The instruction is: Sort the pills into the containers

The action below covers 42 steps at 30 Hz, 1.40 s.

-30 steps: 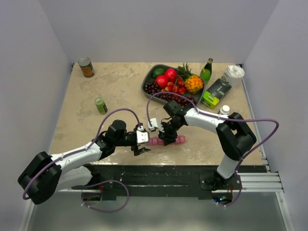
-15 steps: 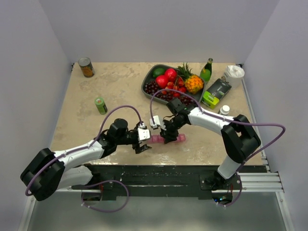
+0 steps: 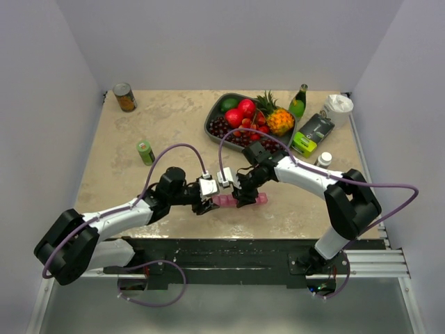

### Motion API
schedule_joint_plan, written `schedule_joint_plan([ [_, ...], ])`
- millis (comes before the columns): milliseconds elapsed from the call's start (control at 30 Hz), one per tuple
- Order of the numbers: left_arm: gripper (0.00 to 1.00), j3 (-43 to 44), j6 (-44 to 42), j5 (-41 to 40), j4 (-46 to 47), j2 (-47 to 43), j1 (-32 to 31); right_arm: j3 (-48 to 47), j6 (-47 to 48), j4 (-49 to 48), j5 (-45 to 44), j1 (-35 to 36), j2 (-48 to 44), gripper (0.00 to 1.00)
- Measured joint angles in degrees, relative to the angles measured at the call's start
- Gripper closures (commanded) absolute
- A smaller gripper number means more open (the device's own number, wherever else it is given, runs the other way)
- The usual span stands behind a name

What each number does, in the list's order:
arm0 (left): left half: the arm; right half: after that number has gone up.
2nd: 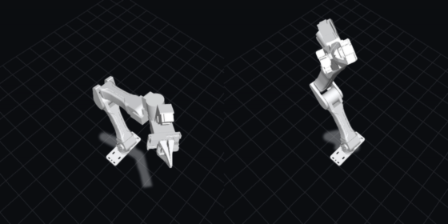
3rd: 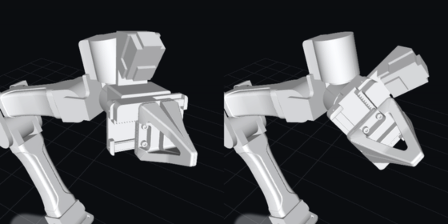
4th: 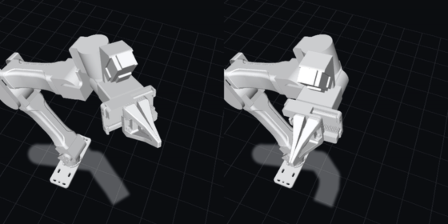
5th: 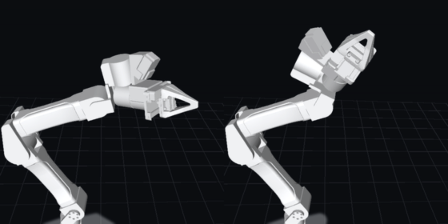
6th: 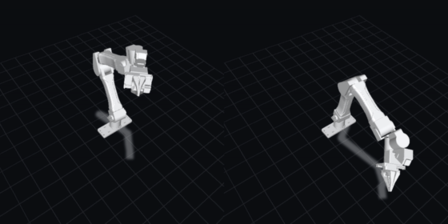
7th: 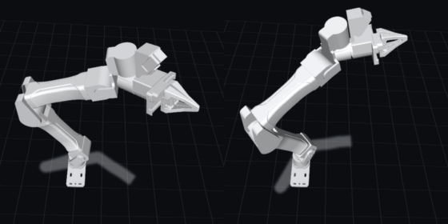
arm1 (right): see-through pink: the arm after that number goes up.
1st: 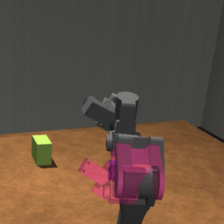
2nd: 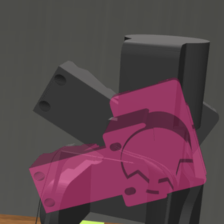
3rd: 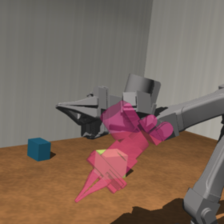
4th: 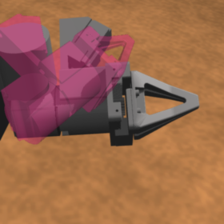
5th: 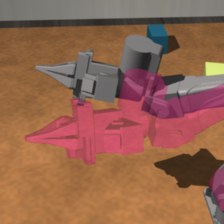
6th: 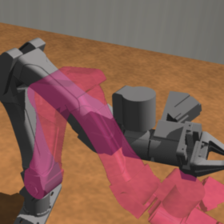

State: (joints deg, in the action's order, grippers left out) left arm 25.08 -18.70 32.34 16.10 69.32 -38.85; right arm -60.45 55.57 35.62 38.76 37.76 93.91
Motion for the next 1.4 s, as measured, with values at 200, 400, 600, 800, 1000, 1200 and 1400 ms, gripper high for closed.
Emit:
schedule_joint_plan([
  [200, 0.42, 1.79, 0.15, 0.22, -1.79, 1.60, 0.11, 0.00, 0.00, -0.17, -0.11, -0.17, 0.00, 0.84],
  [400, 0.43, 2.12, 0.11, 0.20, -2.51, 2.03, 0.11, 0.00, 0.00, -0.17, -0.04, -0.20, 0.00, 0.84],
  [600, 0.81, 2.25, 0.22, 0.20, -3.45, 2.08, 0.11, 0.00, 0.00, -0.24, -0.04, -0.20, 0.00, 0.84],
  [800, 1.00, 2.97, 1.95, 0.61, -4.07, 2.19, 0.63, 0.11, -0.11, -0.57, -0.22, -0.22, 0.00, 0.84],
  [1000, 1.00, 3.69, 10.64, 5.88, -3.21, 2.25, 5.16, 0.70, -0.90, -3.23, -0.15, -0.20, -0.50, 0.84],
  [1200, 1.00, 3.69, 18.91, 7.74, -1.38, 2.25, 6.29, 1.01, -1.62, -3.65, -0.17, -0.15, -0.61, 0.84],
  [1400, 1.00, 4.07, 23.37, 8.39, -1.66, 2.91, 6.73, 1.42, -1.64, -4.00, -0.35, 0.11, -0.61, 0.84],
])
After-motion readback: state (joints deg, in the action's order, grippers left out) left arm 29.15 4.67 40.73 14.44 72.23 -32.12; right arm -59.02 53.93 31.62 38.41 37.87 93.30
